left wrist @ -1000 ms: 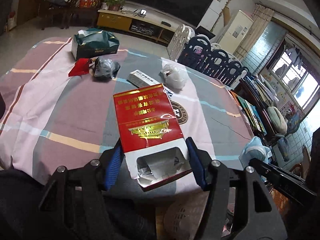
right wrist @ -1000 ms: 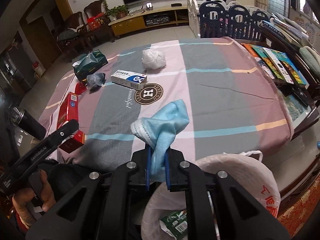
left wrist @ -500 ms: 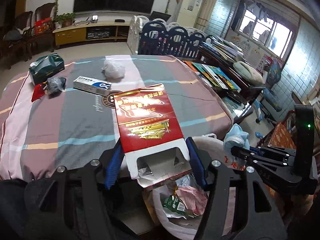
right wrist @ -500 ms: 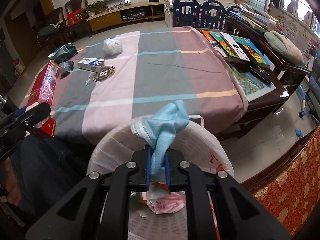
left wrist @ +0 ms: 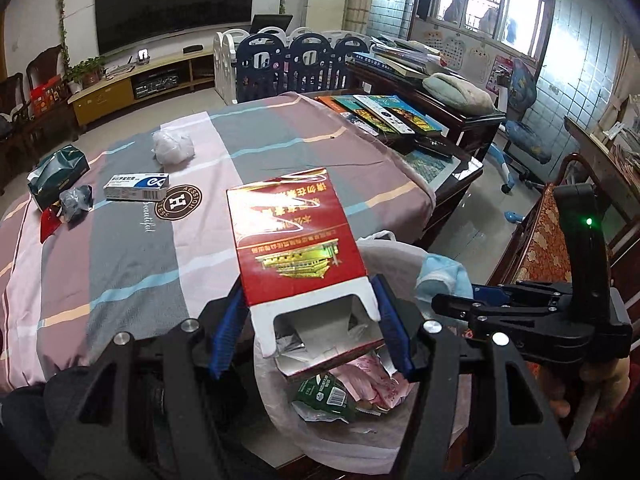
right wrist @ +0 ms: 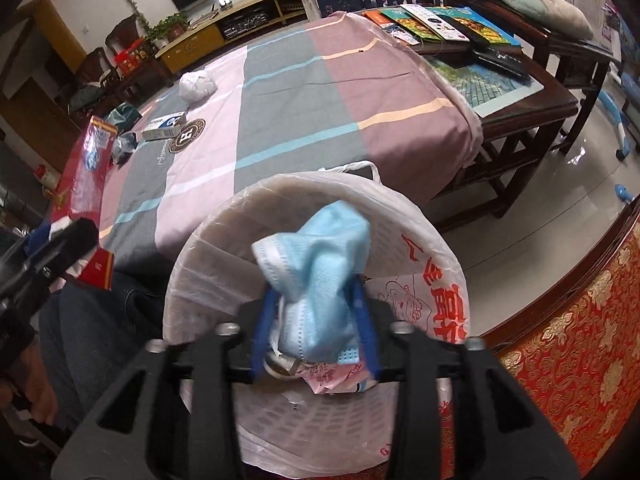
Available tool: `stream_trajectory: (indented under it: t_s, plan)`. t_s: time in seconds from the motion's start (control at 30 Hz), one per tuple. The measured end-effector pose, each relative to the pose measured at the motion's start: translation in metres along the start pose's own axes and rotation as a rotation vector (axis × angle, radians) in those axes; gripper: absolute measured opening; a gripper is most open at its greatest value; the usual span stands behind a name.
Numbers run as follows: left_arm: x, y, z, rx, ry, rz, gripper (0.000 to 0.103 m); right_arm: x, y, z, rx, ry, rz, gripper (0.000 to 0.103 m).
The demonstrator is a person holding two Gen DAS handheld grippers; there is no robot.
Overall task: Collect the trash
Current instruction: 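Carry the red box and blue mask over the wastebasket and open both tools, then grasp the grey plastic bag with the left tool while the right tool grasps the white ointment box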
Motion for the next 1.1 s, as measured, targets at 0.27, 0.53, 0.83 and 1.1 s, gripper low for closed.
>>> stream_trajectory:
  t_s: [0.27,0.53,0.83,1.1]
  plan:
    - [0.013,-0.009,0.005,-0.036,-0.024,0.049,0.063,0.020,0.020,-0.015,0.067,-0.108,-0.036,0.064]
    - [0.034,-0.019,0.017,-0.064,-0.118,0.125,0.086,0.027,0.024,-0.025,0.096,-0.138,-0.026,0.064]
    - [-0.090,-0.031,0.002,-0.046,0.158,-0.057,0.086,-0.013,-0.005,-0.062,0.087,-0.054,-0.019,0.064]
    - [-0.295,-0.030,-0.017,0.009,0.483,-0.322,0.076,-0.143,-0.081,-0.123,0.062,0.235,-0.079,0.064]
Point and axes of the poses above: each gripper's, at about its wrist camera, not at the fingertips, and y roughly against the way its jaws point, x to its right, z to its underside, the point moved 8 cm from there along -y, roughly the way its jaws point
